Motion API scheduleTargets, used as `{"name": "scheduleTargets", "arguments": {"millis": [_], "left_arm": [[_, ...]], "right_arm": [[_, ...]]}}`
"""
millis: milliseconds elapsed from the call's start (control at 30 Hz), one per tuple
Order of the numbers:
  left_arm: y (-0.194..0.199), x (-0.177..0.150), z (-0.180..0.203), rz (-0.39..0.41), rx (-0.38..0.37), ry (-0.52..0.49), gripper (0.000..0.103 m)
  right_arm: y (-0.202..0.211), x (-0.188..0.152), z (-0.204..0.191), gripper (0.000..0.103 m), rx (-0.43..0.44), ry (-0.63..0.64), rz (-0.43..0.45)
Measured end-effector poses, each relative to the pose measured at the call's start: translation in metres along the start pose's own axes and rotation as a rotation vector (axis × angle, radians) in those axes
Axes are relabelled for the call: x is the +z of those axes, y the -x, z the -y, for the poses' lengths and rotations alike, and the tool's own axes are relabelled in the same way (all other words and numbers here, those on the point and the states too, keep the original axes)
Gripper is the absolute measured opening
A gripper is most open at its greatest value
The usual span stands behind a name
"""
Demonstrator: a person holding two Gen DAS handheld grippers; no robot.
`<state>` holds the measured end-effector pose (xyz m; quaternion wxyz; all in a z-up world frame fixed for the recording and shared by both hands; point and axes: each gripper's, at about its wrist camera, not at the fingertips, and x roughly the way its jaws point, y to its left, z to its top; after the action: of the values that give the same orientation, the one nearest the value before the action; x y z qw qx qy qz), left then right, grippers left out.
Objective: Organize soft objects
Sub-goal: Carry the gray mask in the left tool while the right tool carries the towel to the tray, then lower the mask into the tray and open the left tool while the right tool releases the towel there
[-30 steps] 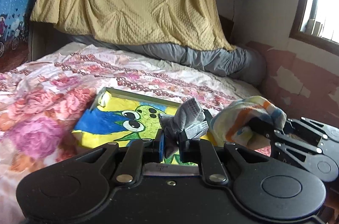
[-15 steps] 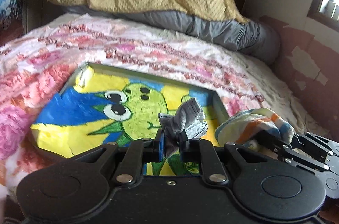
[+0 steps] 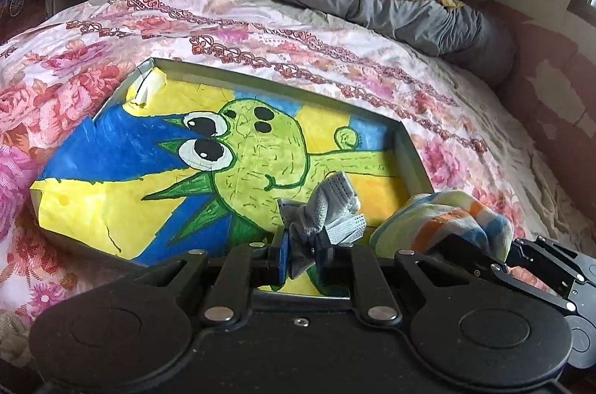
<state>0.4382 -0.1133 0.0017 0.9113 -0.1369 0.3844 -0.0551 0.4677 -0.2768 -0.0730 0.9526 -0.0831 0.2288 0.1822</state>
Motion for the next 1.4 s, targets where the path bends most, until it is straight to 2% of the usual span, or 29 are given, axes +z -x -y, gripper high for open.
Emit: {"name": "scheduleTargets", "arguments": {"millis": [100, 167, 267, 400, 667, 833, 1000, 1100, 1133, 1200, 1400], "left_arm": [[-0.001, 0.0, 0.001, -0.011, 0.006, -0.003, 0.017], [-0.002, 0.0, 0.002, -0.022, 0.015, -0.004, 0.018], [-0.002, 0.0, 0.003, -0.033, 0.028, -0.007, 0.022], [0.001, 0.0, 0.005, -0.032, 0.041, -0.021, 0.026], [0.01, -0.001, 0.006, -0.024, 0.049, -0.029, 0.05], [0.016, 0.0, 0.009, -0.007, 0.062, -0.037, 0.072], [0.024, 0.0, 0.008, 0.001, 0.074, -0.038, 0.073], [0.034, -0.001, 0.006, 0.031, 0.079, -0.029, 0.075], [0.038, -0.001, 0.005, 0.044, 0.08, -0.03, 0.082], [0.047, -0.002, 0.004, 0.082, 0.088, -0.034, 0.088], [0.081, -0.003, 0.003, 0.163, 0.087, -0.063, 0.095]], "right_arm": [[0.005, -0.003, -0.002, 0.023, 0.004, -0.002, -0.003], [0.034, -0.001, -0.01, 0.031, 0.007, -0.001, -0.003], [0.05, 0.0, -0.012, 0.04, 0.011, -0.004, -0.002], [0.054, 0.002, -0.014, 0.047, 0.012, -0.011, 0.001], [0.062, 0.004, -0.013, 0.065, 0.011, -0.03, 0.022], [0.068, 0.007, -0.012, 0.074, 0.002, -0.039, 0.037], [0.077, 0.009, -0.01, 0.081, -0.008, -0.052, 0.052], [0.084, 0.011, -0.01, 0.084, -0.013, -0.06, 0.065], [0.087, 0.012, -0.009, 0.087, -0.013, -0.065, 0.07], [0.094, 0.014, -0.009, 0.092, -0.011, -0.071, 0.082], [0.12, 0.02, -0.014, 0.099, -0.014, -0.081, 0.121]]}}
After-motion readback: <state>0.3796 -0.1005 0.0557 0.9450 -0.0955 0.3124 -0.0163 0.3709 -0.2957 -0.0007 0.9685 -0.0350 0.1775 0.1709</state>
